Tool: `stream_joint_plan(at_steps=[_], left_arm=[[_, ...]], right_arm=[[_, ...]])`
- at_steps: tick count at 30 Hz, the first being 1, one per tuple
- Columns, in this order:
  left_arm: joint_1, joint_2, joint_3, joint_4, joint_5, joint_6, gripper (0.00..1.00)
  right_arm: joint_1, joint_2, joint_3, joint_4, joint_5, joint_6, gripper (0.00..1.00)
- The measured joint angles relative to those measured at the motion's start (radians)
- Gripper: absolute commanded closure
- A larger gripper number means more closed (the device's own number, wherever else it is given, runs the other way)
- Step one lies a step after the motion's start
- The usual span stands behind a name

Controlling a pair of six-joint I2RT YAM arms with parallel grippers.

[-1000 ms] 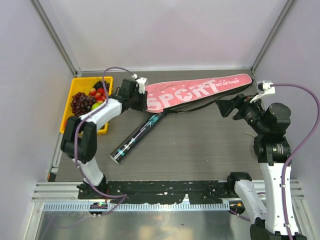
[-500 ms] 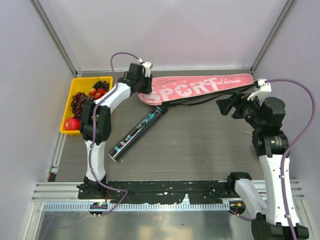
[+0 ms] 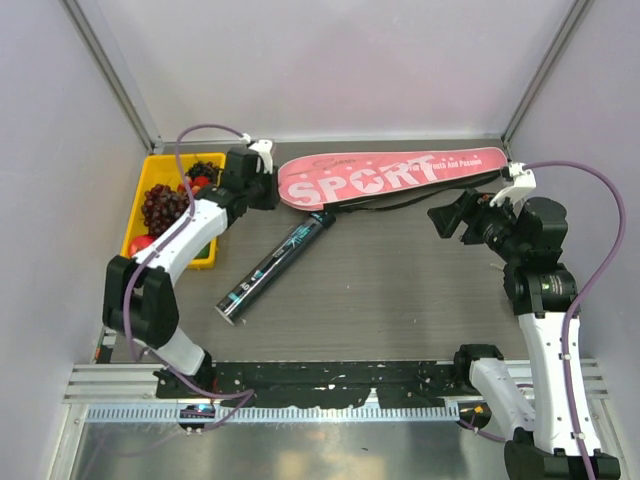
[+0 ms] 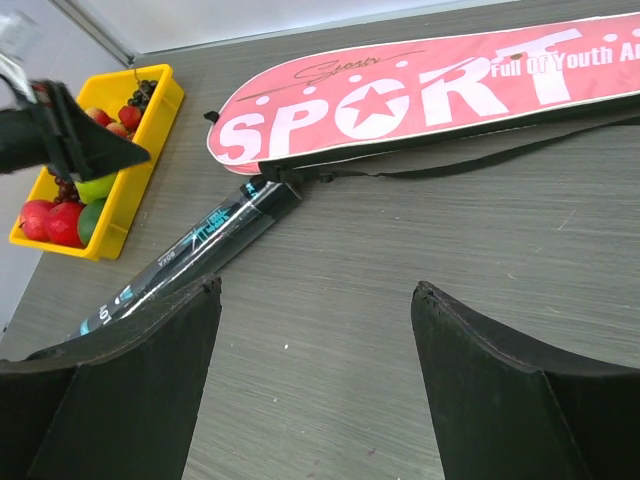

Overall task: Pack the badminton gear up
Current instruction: Place the racket bag at the center of the board.

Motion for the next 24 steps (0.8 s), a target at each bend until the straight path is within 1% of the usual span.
stream_joint_plan(at_steps=[3,6,9,12,14,15,17,19,21,22,24], left_arm=[[0.000,0.049,-0.030,-0.001,0.009,-0.023,0.73],[0.000,0.177,-0.017,-0.006,0.032,-0.046,0.74],[0.000,0.288,0.021,-0.020,0.055,-0.058,0.73],[0.000,0.380,0.101,-0.028,0.065,-0.066,0.72],[0.000,0.433,0.192,-0.035,0.068,-0.061,0.72],[0.000,0.452,0.233,-0.041,0.065,-0.058,0.72],[0.001,0.487,0.325,-0.032,0.060,-0.048,0.69],[0.002,0.493,0.376,0.002,0.060,-0.045,0.67],[0.002,0.493,0.407,0.026,0.060,-0.045,0.67],[0.002,0.495,0.428,0.024,0.060,-0.045,0.66],[0.002,0.504,0.483,-0.013,0.055,-0.046,0.64]], right_arm=[[0.003,0.000,-0.004,0.001,-0.011,0.007,0.19],[0.005,0.002,-0.004,0.001,-0.012,0.010,0.19],[0.008,0.003,-0.004,0.000,-0.011,0.010,0.18],[0.008,0.003,-0.004,0.000,-0.008,0.009,0.18],[0.009,0.003,-0.004,0.000,-0.004,0.009,0.19],[0.010,0.003,-0.004,0.000,-0.001,0.008,0.19],[0.015,0.003,-0.005,-0.002,0.006,0.005,0.19],[0.022,0.003,-0.012,-0.009,0.019,-0.005,0.19],[0.041,0.003,-0.022,-0.032,0.042,-0.013,0.11],[0.050,0.003,-0.028,-0.043,0.052,-0.015,0.05],[0.061,0.008,-0.031,-0.077,0.066,-0.018,0.05]])
